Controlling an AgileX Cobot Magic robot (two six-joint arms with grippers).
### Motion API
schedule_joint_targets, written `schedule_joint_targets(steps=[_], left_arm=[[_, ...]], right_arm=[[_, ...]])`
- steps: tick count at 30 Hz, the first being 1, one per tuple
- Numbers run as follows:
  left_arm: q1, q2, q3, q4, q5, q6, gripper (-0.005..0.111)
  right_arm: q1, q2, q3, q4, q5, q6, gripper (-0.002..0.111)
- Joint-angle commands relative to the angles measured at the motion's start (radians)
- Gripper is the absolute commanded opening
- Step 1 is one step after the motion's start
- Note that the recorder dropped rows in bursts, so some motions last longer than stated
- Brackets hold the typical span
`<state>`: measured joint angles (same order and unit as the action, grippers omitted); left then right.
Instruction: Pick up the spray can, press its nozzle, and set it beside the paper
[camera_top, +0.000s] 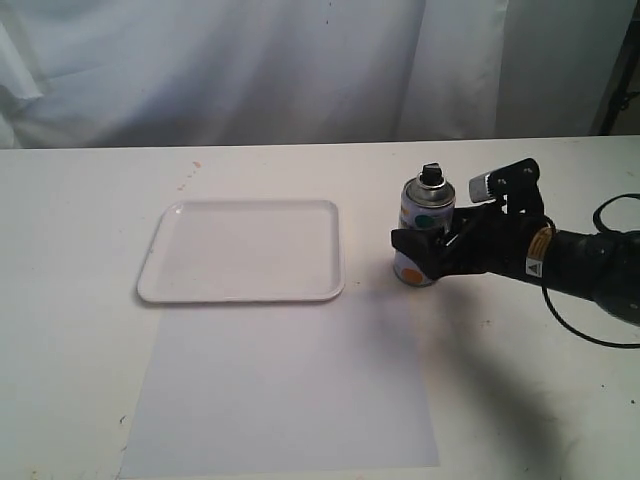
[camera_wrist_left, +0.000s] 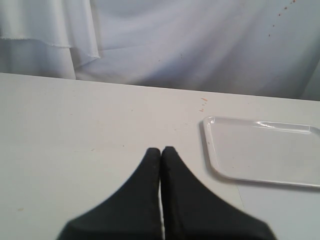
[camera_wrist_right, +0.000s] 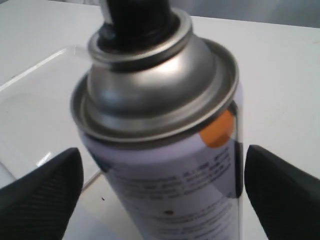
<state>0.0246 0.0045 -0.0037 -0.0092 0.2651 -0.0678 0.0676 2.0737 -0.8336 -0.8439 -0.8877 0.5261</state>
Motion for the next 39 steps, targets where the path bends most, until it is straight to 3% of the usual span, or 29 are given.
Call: schedule_joint_targets(steps=[1,8,14,16,19,21,29,39], left_arm=[[-0.006,-0.005,0.004,0.0,0.001,-0.003,0.0],[-0.006,-0.005,0.004,0.0,0.001,-0.003,0.0],[-0.006,-0.005,0.004,0.0,0.001,-0.003,0.0],[-0.006,-0.005,0.004,0.0,0.001,-0.003,0.0],[-0.006,-0.005,0.004,0.0,0.001,-0.003,0.0],[-0.006,-0.005,0.004,0.0,0.001,-0.003,0.0],[-0.006,-0.005,0.004,0.0,0.001,-0.003,0.0],[-0.006,-0.005,0.004,0.0,0.001,-0.003,0.0]], right_arm=[[0.002,0.032,-0.037,-0.002,0.006,0.002,0.08],[0.002,0.053,-0.069,0.024,-0.044,0.019,0.079],[0.002,0.06,-0.082,0.026,-0.031,0.019,0.061],[0.002,0.06,-0.082,0.025,-0.026,0.026,0.046],[0.002,0.057,-0.082,-0.003,-0.026,0.096,0.011],[0.002,0.051,-0.082,-0.016,-0.031,0.102,0.0],[0.002,-0.069,-0.082,-0.067,-0.005,0.113,0.0],[0.14,-0.269,-0.082,-0.212,0.294,0.231,0.0]])
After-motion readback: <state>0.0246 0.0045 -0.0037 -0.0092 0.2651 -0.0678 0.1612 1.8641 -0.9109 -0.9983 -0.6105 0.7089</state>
